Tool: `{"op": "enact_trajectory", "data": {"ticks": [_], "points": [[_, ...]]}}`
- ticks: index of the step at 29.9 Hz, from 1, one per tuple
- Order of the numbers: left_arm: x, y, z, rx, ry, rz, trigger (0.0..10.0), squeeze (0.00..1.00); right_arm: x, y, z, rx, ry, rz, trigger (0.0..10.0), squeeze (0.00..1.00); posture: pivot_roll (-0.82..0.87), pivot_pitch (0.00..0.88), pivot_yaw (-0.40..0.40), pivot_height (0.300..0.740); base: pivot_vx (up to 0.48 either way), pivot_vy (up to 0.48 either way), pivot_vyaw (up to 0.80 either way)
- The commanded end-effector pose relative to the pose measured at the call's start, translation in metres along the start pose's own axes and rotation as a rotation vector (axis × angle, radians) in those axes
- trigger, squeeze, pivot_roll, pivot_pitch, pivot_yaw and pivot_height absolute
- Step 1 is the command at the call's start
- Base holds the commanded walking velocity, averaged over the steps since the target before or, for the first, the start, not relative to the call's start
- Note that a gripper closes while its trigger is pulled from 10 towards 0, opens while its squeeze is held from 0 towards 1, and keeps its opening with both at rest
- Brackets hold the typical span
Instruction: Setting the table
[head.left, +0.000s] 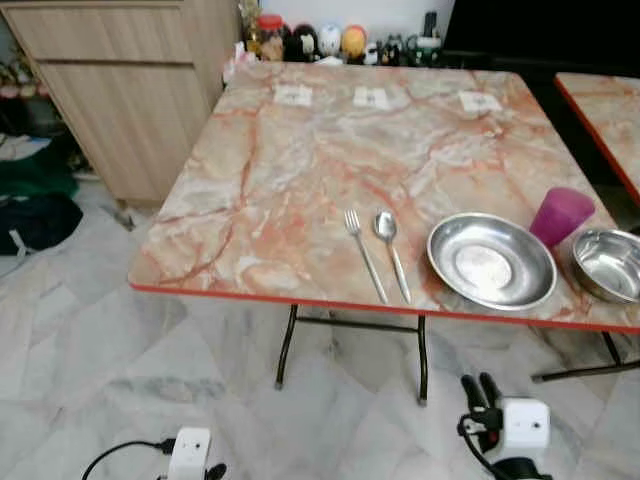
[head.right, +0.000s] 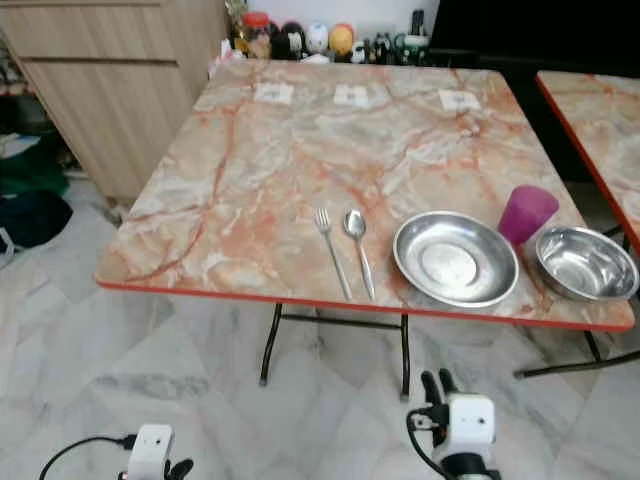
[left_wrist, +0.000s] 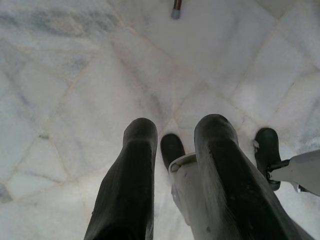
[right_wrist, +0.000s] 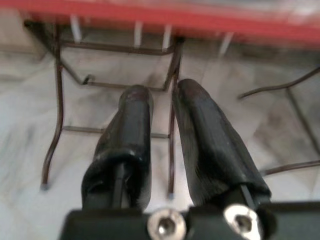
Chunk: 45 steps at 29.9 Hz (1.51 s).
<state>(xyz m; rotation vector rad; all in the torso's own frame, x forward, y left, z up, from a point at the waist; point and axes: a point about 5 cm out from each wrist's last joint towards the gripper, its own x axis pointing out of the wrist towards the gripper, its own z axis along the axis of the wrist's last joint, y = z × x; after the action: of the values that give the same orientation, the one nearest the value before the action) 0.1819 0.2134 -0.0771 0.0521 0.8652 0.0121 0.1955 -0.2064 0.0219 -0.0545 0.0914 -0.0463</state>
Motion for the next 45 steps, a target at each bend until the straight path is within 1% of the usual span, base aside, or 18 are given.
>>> {"op": "enact_trajectory", "data": {"ticks": [1,2,3,4,6,7,8,10,13,14,15,18,25,26,28,31,37,45], "points": [[-0.003,0.004,-0.011,-0.018,0.044,0.015,10.0,0.00,0.006,-0.001,0.034,0.006,-0.077,-0.049,10.0,0.00,-0.10,0.102,-0.016,0.740,0.000,0.000,0.00],[-0.003,0.004,-0.012,-0.018,0.046,0.016,10.0,0.00,0.009,-0.001,0.046,0.014,-0.106,-0.068,10.0,0.38,-0.10,0.102,-0.014,0.740,0.000,0.000,0.00],[-0.003,0.004,-0.012,-0.018,0.048,0.017,10.0,0.00,0.013,-0.001,0.056,0.020,-0.135,-0.085,10.0,0.91,-0.10,0.102,-0.014,0.740,0.000,0.000,0.00],[-0.003,0.003,-0.013,-0.017,0.050,0.017,10.0,0.00,0.018,-0.001,0.066,0.031,-0.166,-0.100,10.0,1.00,-0.10,0.100,-0.012,0.740,0.000,0.000,0.00],[-0.003,0.003,-0.013,-0.016,0.052,0.018,10.0,0.00,0.027,-0.001,0.082,0.048,-0.217,-0.131,10.0,1.00,-0.10,0.099,-0.012,0.740,0.000,0.000,0.00],[-0.003,0.003,-0.013,-0.016,0.052,0.018,10.0,0.00,0.027,-0.001,0.082,0.048,-0.217,-0.131,10.0,1.00,-0.10,0.099,-0.012,0.740,0.000,0.000,0.00],[-0.003,0.002,-0.013,-0.015,0.055,0.019,10.0,0.00,0.036,-0.003,0.098,0.073,-0.260,-0.173,10.0,1.00,-0.10,0.099,-0.011,0.740,0.000,0.000,0.00],[-0.003,0.002,-0.013,-0.015,0.056,0.020,10.0,0.00,0.039,-0.004,0.102,0.083,-0.271,-0.188,10.0,1.00,-0.10,0.097,-0.011,0.740,0.000,0.000,0.00],[-0.003,0.000,-0.014,-0.016,0.063,0.018,10.0,0.00,0.051,-0.013,0.114,0.150,-0.258,-0.269,10.0,1.00,-0.10,0.097,-0.009,0.740,0.000,0.000,0.00],[-0.003,0.000,-0.015,-0.017,0.065,0.017,10.0,0.00,0.053,-0.016,0.115,0.177,-0.241,-0.291,10.0,0.60,-0.10,0.096,-0.010,0.740,0.000,0.000,0.00],[-0.003,-0.001,-0.015,-0.018,0.066,0.016,10.0,0.00,0.055,-0.018,0.115,0.203,-0.221,-0.311,10.0,0.00,-0.10,0.097,-0.010,0.740,0.000,0.000,0.00],[-0.003,-0.002,-0.016,-0.021,0.070,0.016,10.0,0.00,0.060,-0.025,0.111,0.280,-0.165,-0.373,10.0,0.00,-0.09,0.099,-0.010,0.740,0.000,0.000,0.00],[-0.004,-0.002,-0.019,-0.019,0.076,0.015,10.0,0.00,0.068,-0.039,0.105,0.384,-0.103,-0.455,10.0,0.00,-0.09,0.102,-0.004,0.740,0.000,0.000,0.00],[-0.004,-0.002,-0.019,-0.020,0.076,0.014,10.0,0.00,0.073,-0.046,0.103,0.458,-0.087,-0.483,10.0,0.00,-0.09,0.103,-0.003,0.740,0.000,0.000,0.00],[-0.004,-0.002,-0.019,-0.020,0.075,0.013,10.0,0.00,0.077,-0.053,0.101,0.535,-0.063,-0.513,10.0,0.00,-0.09,0.103,-0.003,0.740,0.000,0.000,0.00],[-0.004,-0.002,-0.019,-0.021,0.073,0.012,10.0,0.00,0.082,-0.058,0.099,0.614,-0.040,-0.535,10.0,0.00,-0.09,0.103,-0.003,0.740,0.000,0.000,0.00],[-0.004,-0.003,-0.018,-0.024,0.068,0.010,10.0,0.00,0.094,-0.057,0.098,0.620,-0.005,-0.525,10.0,0.00,-0.08,0.101,-0.004,0.740,0.000,0.000,0.00],[-0.004,-0.002,-0.017,-0.025,0.061,0.011,10.0,0.00,0.113,-0.061,0.091,0.675,0.065,-0.507,10.0,0.00,-0.07,0.084,0.001,0.740,0.000,0.000,0.00]]}}
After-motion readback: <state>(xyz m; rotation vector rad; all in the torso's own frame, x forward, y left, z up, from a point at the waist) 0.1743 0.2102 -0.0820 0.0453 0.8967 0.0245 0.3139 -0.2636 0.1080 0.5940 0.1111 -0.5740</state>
